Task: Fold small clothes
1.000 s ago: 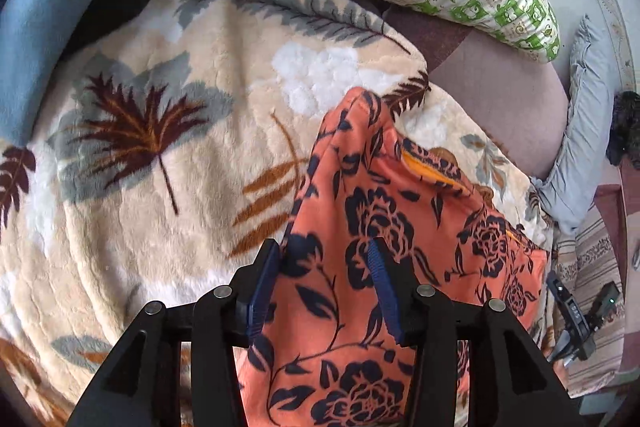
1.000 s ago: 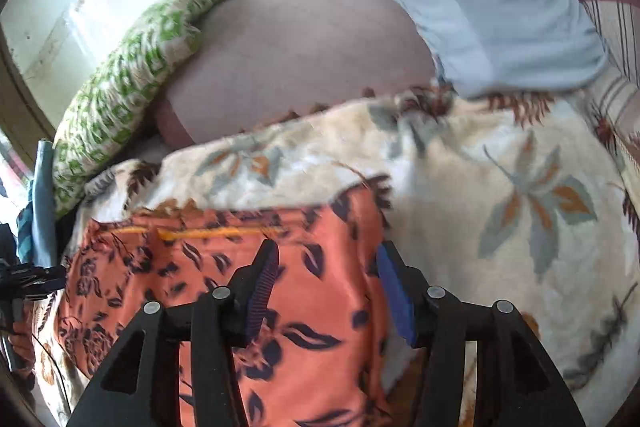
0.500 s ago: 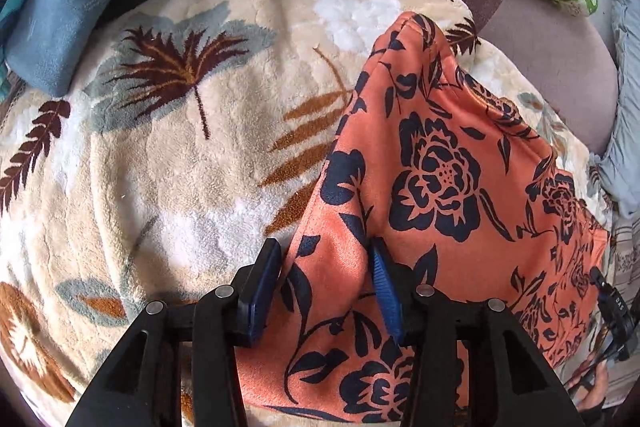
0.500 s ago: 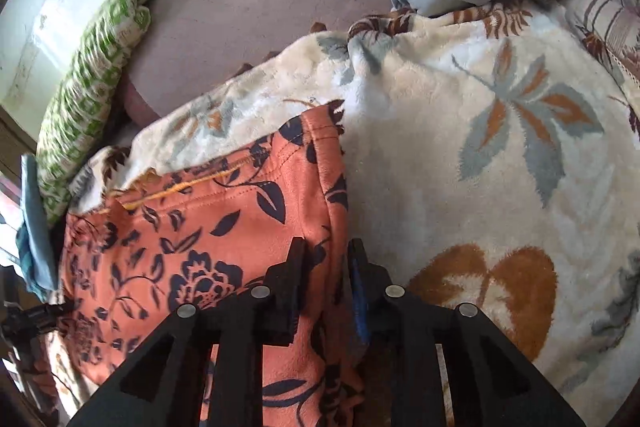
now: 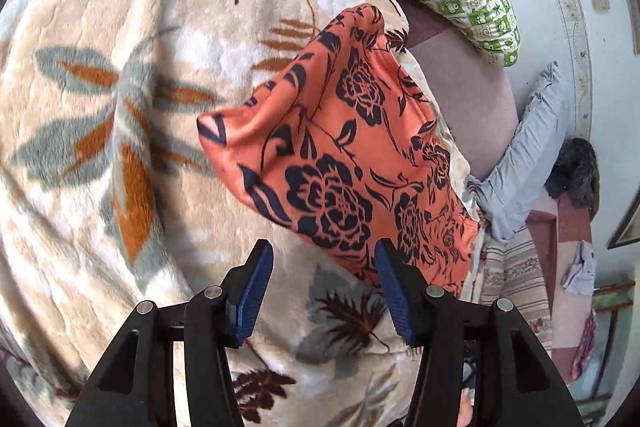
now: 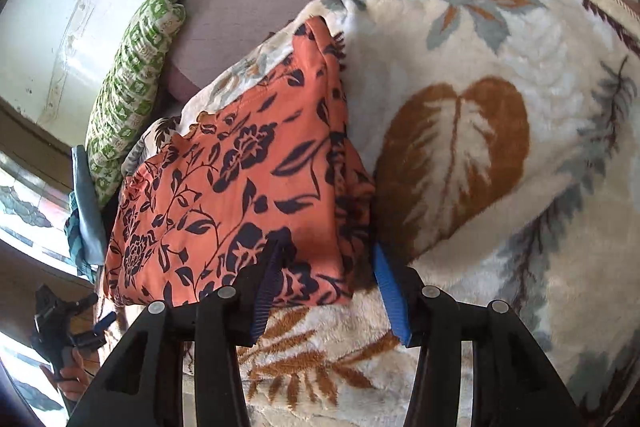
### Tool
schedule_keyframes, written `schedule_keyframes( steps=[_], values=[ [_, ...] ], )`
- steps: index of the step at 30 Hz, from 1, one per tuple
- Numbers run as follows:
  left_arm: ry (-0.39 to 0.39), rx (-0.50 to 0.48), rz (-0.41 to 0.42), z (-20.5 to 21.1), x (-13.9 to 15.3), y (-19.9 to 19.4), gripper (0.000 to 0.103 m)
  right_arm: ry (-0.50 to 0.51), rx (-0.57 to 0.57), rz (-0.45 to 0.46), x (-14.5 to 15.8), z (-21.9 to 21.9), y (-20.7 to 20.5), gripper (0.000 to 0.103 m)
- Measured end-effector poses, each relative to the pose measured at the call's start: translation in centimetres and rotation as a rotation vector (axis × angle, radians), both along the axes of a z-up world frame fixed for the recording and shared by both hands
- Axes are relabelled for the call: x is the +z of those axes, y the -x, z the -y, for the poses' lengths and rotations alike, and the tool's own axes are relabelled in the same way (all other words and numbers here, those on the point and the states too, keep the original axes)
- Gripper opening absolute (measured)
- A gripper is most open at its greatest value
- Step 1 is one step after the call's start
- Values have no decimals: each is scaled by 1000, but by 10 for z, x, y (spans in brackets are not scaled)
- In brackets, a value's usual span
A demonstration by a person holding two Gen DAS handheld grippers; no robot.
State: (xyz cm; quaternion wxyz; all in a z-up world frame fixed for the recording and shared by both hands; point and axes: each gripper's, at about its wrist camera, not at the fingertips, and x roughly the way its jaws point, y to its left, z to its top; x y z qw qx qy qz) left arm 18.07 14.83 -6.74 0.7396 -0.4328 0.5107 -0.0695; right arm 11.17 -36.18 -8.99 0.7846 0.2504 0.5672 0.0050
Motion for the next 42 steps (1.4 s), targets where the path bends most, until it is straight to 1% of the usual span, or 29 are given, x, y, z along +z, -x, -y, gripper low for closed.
schedule_keyframes(
  steps=[2, 4, 5, 6, 7, 8, 9, 10, 11, 12, 13, 14, 15, 16, 17, 18, 20, 22, 24, 26, 28, 31, 34, 36, 37, 40, 42],
  values=[
    [1, 0, -6, 1, -6, 4, 53, -9, 6, -14, -7, -1, 2, 49],
    [-11, -1, -32, 3, -16, -6, 53, -15, 21, -2, -10, -6, 1, 49],
    [-15, 6, -47, 4, -21, -13, 52, -22, 29, 3, -12, -8, 0, 42],
    [-17, 19, -54, 8, -27, -23, 51, -35, 47, 11, -11, -11, -3, 31],
    [-31, 28, -66, 7, -29, -30, 48, -27, 68, 27, -6, -15, -4, 12],
    [-60, 39, -71, 8, -29, -35, 44, -20, 84, 63, 3, -18, -4, 12],
    [-92, 49, -72, 8, -30, -40, 36, -20, 91, 103, 13, -20, -3, 12],
    [-109, 58, -80, 7, -31, -44, 33, -5, 91, 122, 20, -20, -2, 11],
    [-119, 67, -94, 5, -36, -47, 32, 11, 91, 122, 21, -19, -3, 11],
    [-131, 72, -114, 5, -41, -50, 29, 40, 95, 91, 14, -17, -6, 11],
    [-117, 78, -117, 4, -44, -50, 29, 93, 98, 39, 3, -14, -7, 11],
    [-101, 87, -109, 2, -45, -49, 29, 124, 106, -10, -10, -12, -8, 11],
    [-92, 87, -108, 2, -43, -47, 29, 112, 105, -35, -19, -11, -6, 12],
    [-85, 82, -110, 0, -43, -46, 28, 98, 78, -18, -17, -8, -3, 13],
    [-76, 77, -109, -2, -42, -43, 28, 68, 52, 0, -13, -6, 0, 20],
    [-68, 73, -105, -4, -39, -40, 28, 54, 26, 5, -8, -5, 3, 20],
    [-40, 75, -91, -11, -34, -31, 28, 87, -30, 25, 7, -2, 9, 21],
    [-2, 95, -54, -22, -25, -18, 28, 79, -70, 95, 26, -1, 16, 21],
    [18, 105, -20, -35, -16, -5, 29, 67, -77, 144, 42, -5, 15, 25],
    [23, 108, -8, -41, -11, -3, 31, 50, -33, 166, 51, -20, 9, 32],
    [26, 116, 0, -45, -9, 0, 35, 41, 33, 169, 54, -41, 3, 38],
    [31, 105, 6, -48, -7, 5, 38, 27, 138, 139, 45, -85, -7, 39],
    [-5, 92, 20, -48, -3, 8, 40, 11, 235, 97, 30, -128, -10, 39],
    [-17, 98, 27, -47, -3, 8, 41, 31, 286, 90, 21, -150, -13, 39],
    [-11, 97, 26, -48, -3, 8, 41, 50, 302, 88, 16, -158, -14, 39],
    [25, 95, 44, -54, -1, 7, 41, 123, 340, 32, 1, -177, -18, 43],
    [18, 86, 89, -62, 4, 6, 45, 140, 382, 65, 6, -191, -17, 43]
  ],
)
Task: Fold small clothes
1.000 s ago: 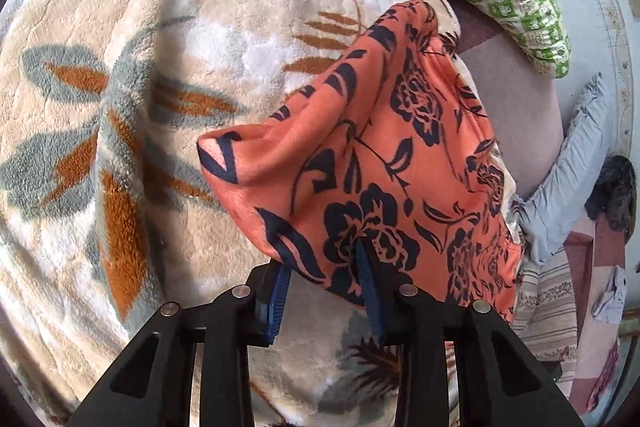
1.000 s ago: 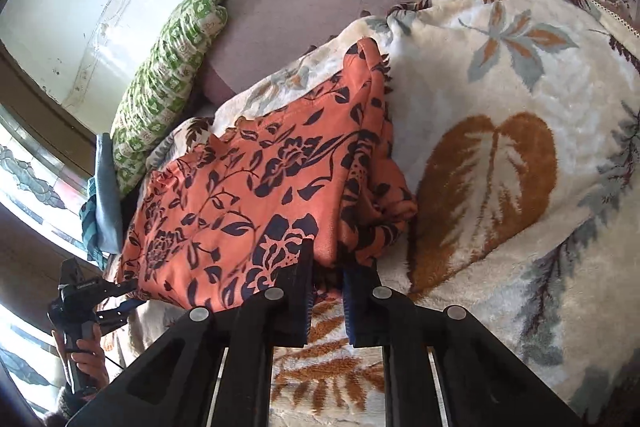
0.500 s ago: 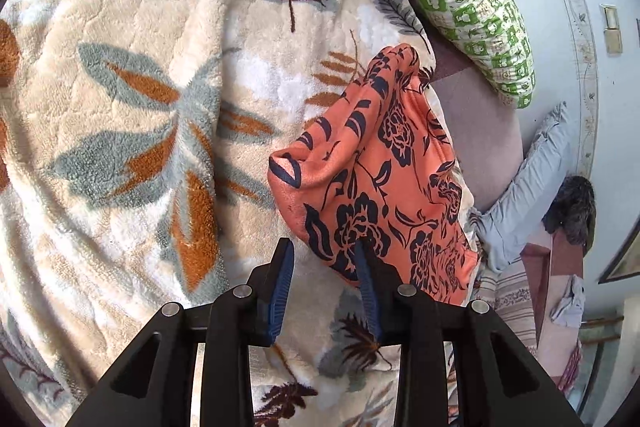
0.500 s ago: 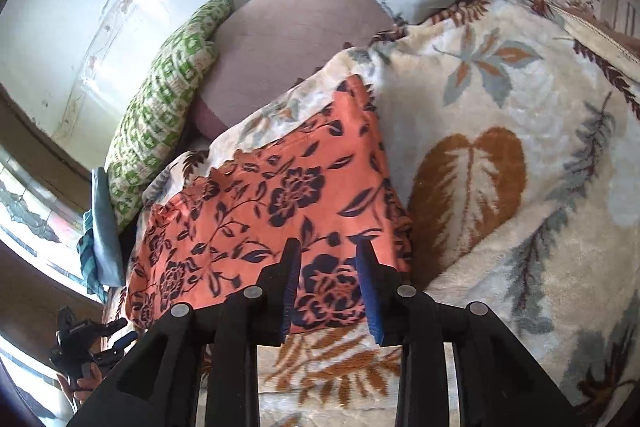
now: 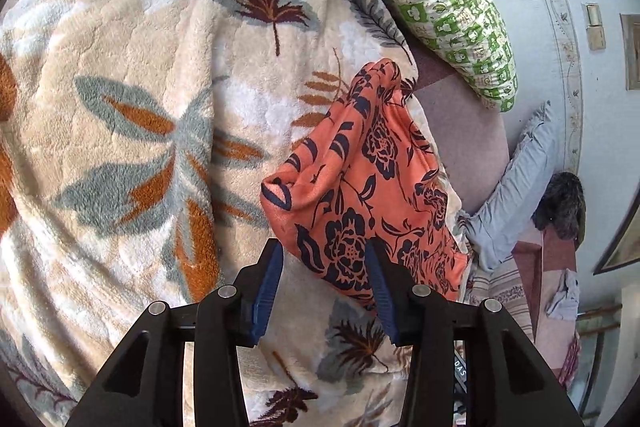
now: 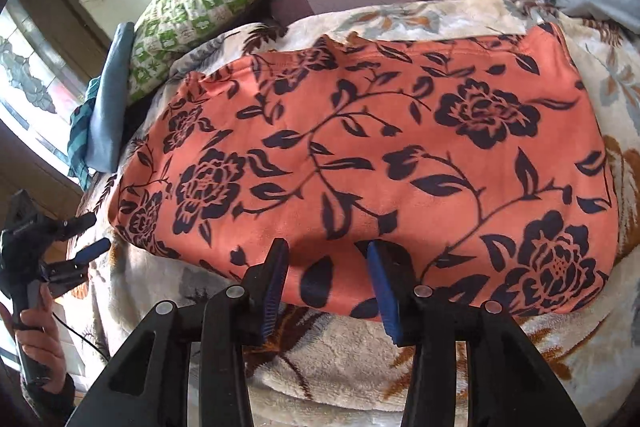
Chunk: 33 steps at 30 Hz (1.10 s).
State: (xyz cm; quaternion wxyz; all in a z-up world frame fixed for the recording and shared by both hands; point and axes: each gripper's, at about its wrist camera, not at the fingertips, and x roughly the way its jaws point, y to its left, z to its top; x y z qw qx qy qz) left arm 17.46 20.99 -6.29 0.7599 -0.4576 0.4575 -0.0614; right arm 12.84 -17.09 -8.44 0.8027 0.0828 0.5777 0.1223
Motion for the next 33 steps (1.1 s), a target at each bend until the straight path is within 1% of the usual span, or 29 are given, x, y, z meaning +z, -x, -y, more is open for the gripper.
schedule_keyframes(
  steps=[1, 3, 4, 9, 12, 14, 16, 18, 19, 21, 22, 23, 26, 28, 31, 32, 33],
  values=[
    [-18, -8, 26, -4, 4, -1, 51, 13, 34, 24, 4, -10, 2, 45],
    [-43, -34, 50, -11, 5, -6, 57, 48, 124, 73, 11, -34, 6, 54],
    [-45, -48, 46, -14, 3, -10, 57, 69, 181, 92, 13, -50, 9, 60],
    [-63, -111, -30, -25, -6, -43, 57, 234, 483, 182, 4, -140, 27, 61],
    [-83, -155, -62, -28, -4, -65, 57, 293, 606, 232, -5, -185, 36, 64],
    [-103, -184, -72, -30, 1, -80, 57, 331, 670, 255, -15, -208, 41, 66],
    [-138, -219, -73, -27, 8, -95, 57, 403, 732, 283, -28, -228, 46, 66],
    [-176, -259, -76, -22, 14, -111, 57, 477, 762, 324, -41, -242, 47, 66],
    [-182, -282, -77, -19, 15, -119, 57, 503, 762, 350, -45, -245, 46, 64],
    [-182, -301, -95, -14, 14, -134, 57, 524, 747, 389, -48, -248, 41, 59],
    [-177, -303, -105, -12, 13, -142, 57, 507, 733, 385, -48, -247, 37, 36],
    [-170, -308, -109, -10, 12, -151, 57, 476, 718, 376, -46, -244, 33, 21],
    [-163, -329, -118, 3, 8, -176, 57, 425, 687, 386, -40, -235, 30, 20],
    [-154, -338, -128, 14, 4, -191, 57, 420, 686, 399, -40, -234, 33, 19],
    [-152, -365, -162, 35, -10, -212, 57, 412, 684, 413, -42, -232, 34, 20],
    [-166, -383, -175, 44, -16, -217, 55, 405, 681, 412, -42, -231, 33, 20],
    [-205, -392, -187, 53, -20, -221, 51, 395, 677, 409, -41, -230, 32, 20]
  ],
)
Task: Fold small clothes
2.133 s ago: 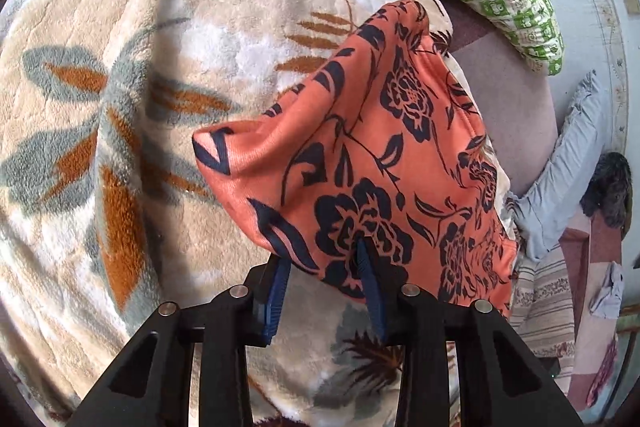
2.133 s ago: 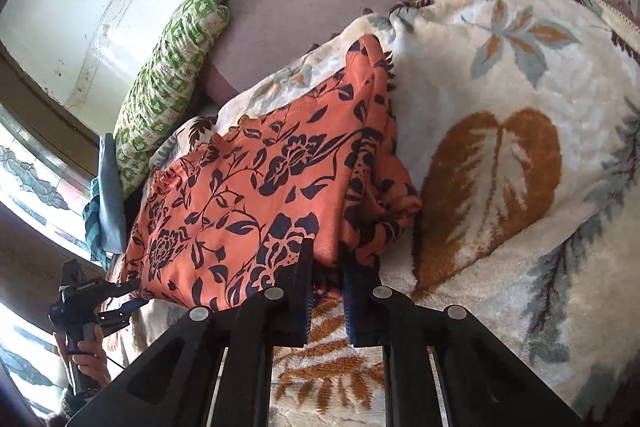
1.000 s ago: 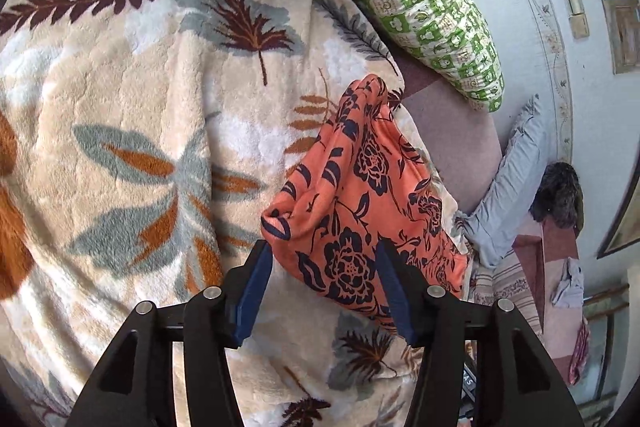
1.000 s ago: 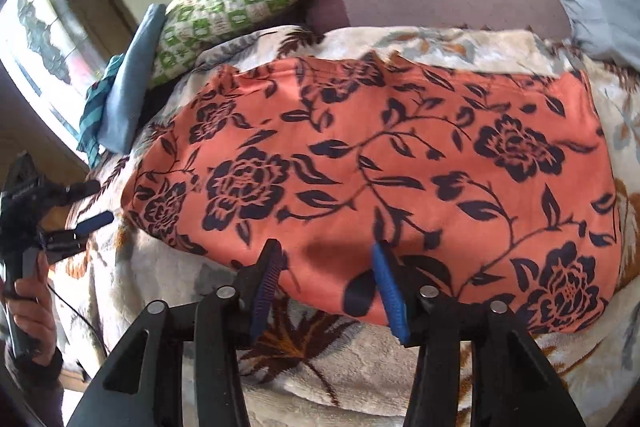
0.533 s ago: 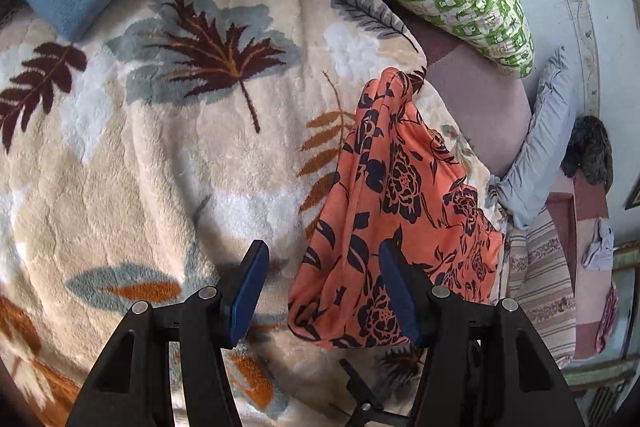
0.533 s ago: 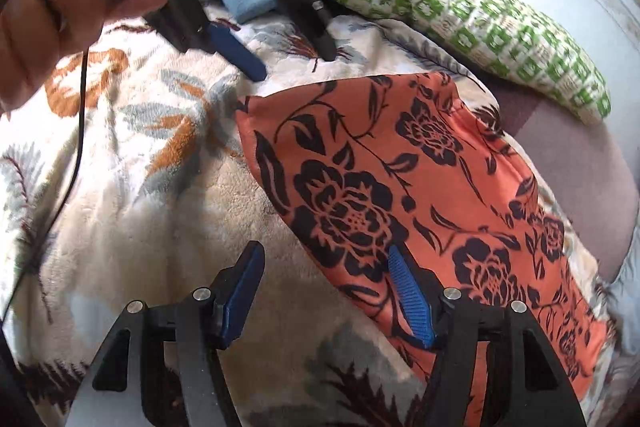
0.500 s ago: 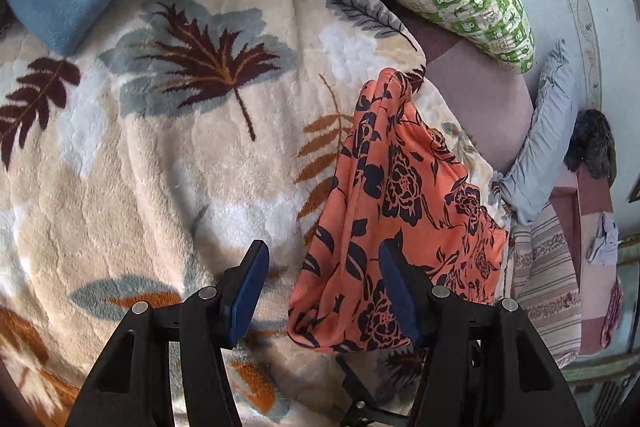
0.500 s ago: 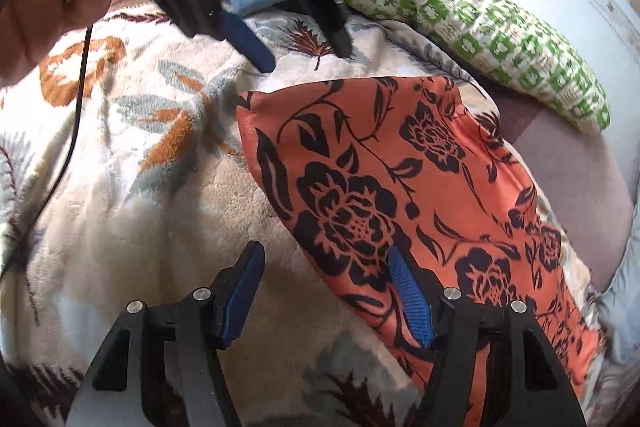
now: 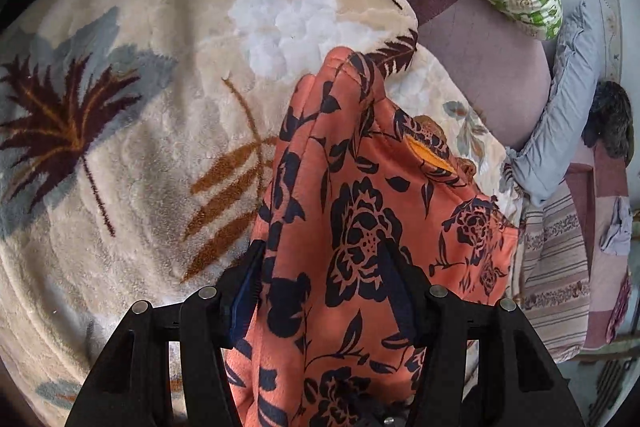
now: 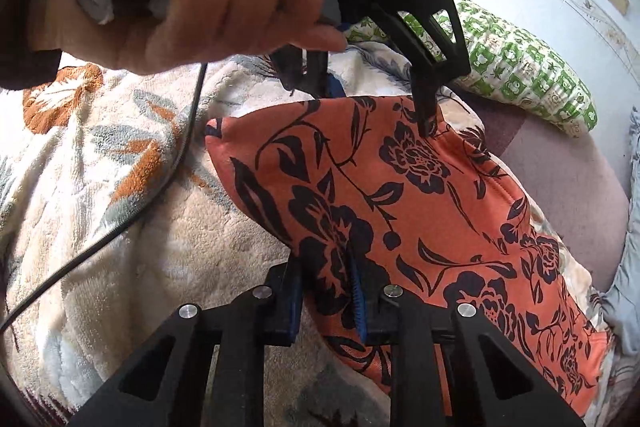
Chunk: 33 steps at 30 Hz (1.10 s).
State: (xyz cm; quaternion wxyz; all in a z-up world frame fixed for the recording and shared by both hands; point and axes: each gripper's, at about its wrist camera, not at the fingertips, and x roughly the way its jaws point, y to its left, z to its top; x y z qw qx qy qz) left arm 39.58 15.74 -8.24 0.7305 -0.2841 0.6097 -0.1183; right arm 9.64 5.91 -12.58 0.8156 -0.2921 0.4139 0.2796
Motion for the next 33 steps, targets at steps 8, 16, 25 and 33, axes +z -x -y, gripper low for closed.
schedule_keyframes(
  steps=[8, 16, 25, 33],
  values=[
    [-101, -74, 150, 31, 46, 7, 12, -140, -75, -24, 29, 23, -8, 15],
    [-48, -159, 279, 100, 116, 30, 11, -343, -255, -63, 76, 91, -9, 12],
    [-76, -303, 187, 237, 75, 28, 10, -578, -590, -224, 74, 230, -5, 8],
    [-159, -209, 110, 234, 64, 13, 8, -658, -692, -318, 49, 295, 3, 14]
  ],
)
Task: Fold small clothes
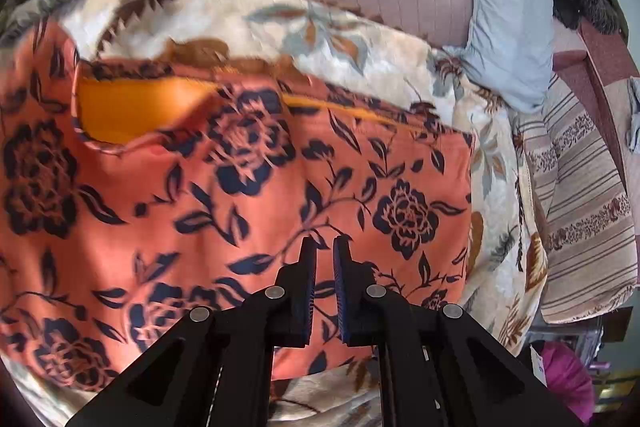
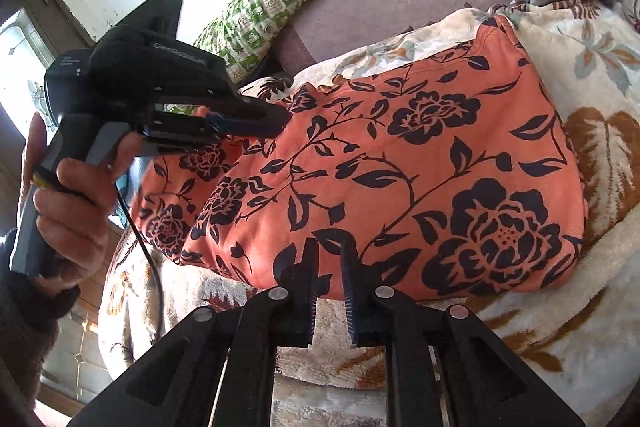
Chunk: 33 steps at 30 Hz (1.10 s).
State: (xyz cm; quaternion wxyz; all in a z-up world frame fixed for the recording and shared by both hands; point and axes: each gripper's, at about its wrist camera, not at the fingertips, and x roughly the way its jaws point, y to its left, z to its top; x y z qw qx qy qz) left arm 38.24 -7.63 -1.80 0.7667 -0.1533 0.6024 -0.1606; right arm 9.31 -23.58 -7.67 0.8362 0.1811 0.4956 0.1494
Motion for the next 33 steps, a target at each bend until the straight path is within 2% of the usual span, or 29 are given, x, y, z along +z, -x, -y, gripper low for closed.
schedule_keyframes(
  steps=[1, 3, 5, 6, 7, 9, 11, 14, 18, 21, 22, 23, 24, 26, 27, 30, 33],
  values=[
    [-20, 18, 27, -15, 13, -1, 10, 6, 14, 8, 1, -5, -1, 17],
    [-52, 57, 63, -50, 35, -1, 14, 18, 54, 26, 5, -21, -3, 29],
    [-103, 99, 62, -94, 43, -3, 31, 43, 123, 54, 6, -48, -5, 49],
    [-129, 122, 54, -117, 43, -1, 44, 66, 169, 76, 9, -66, -5, 52],
    [-150, 144, 38, -138, 38, 0, 48, 91, 219, 98, 11, -86, -5, 56],
    [-147, 174, -9, -176, 26, 4, 48, 162, 320, 146, 15, -129, -4, 63],
    [-106, 194, -55, -203, 9, 6, 48, 242, 417, 191, 15, -175, -1, 76],
    [-70, 216, -83, -233, -17, 3, 48, 363, 567, 252, 5, -240, 5, 77],
    [6, 209, -127, -249, -51, -10, 48, 570, 677, 322, -22, -299, 12, 77],
    [43, 175, -154, -247, -74, -25, 53, 685, 728, 333, -46, -321, 7, 75],
    [55, 162, -158, -244, -83, -30, 54, 694, 746, 338, -51, -322, 6, 68],
    [63, 148, -163, -239, -89, -34, 55, 704, 749, 340, -55, -322, 4, 40],
    [70, 138, -165, -235, -94, -38, 54, 703, 738, 334, -57, -319, 0, 29],
    [81, 122, -137, -227, -95, -40, 46, 621, 706, 319, -49, -309, -10, 17],
    [94, 94, -126, -220, -93, -41, 23, 598, 689, 321, -44, -304, -13, 15],
    [96, 49, -52, -203, -76, -37, 18, 556, 646, 349, -27, -292, -13, 13],
    [156, 18, 22, -185, -41, -26, 17, 501, 580, 363, -3, -271, -10, 11]
  ],
)
